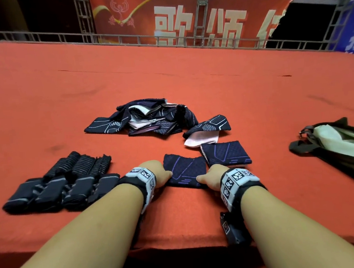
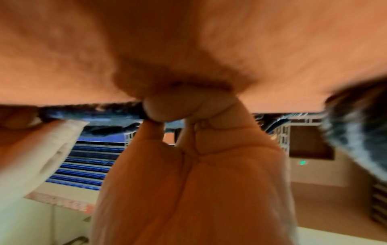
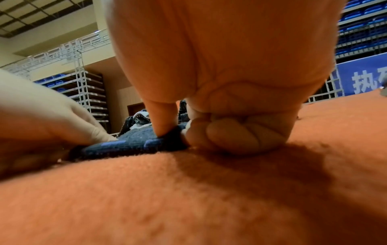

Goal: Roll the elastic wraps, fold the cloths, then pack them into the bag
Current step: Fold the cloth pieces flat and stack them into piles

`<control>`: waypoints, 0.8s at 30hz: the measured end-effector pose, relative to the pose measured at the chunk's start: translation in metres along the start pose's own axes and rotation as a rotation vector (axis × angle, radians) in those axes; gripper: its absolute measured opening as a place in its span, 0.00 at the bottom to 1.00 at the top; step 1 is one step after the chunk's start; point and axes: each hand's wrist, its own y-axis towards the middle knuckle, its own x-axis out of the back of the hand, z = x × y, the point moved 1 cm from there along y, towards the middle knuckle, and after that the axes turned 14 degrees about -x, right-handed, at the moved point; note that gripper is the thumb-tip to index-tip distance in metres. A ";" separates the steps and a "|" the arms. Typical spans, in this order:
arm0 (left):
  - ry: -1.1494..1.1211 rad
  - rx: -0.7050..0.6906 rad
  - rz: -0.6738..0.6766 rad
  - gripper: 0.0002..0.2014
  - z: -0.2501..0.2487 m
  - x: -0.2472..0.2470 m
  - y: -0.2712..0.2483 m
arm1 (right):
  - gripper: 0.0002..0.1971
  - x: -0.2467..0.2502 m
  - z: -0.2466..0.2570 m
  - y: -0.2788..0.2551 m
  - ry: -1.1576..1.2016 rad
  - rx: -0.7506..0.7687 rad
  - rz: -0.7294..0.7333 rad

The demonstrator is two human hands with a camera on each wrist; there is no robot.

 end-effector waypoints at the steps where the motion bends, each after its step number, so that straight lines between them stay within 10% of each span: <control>1: 0.053 -0.003 -0.032 0.21 -0.005 -0.002 0.002 | 0.24 0.000 0.003 -0.003 -0.027 0.005 -0.021; 5: 0.195 -0.210 -0.210 0.24 -0.028 -0.013 0.003 | 0.22 0.003 0.009 -0.014 -0.064 0.028 -0.040; 10: 0.239 -0.163 0.152 0.33 -0.024 -0.034 0.016 | 0.22 0.004 0.005 -0.017 -0.144 0.032 -0.030; 17: 0.220 -0.101 0.238 0.35 -0.022 -0.036 0.023 | 0.10 0.008 -0.009 -0.004 0.013 -0.006 0.048; 24: 0.281 -0.136 0.247 0.35 -0.017 -0.037 0.024 | 0.14 0.005 0.025 -0.019 0.059 0.442 -0.223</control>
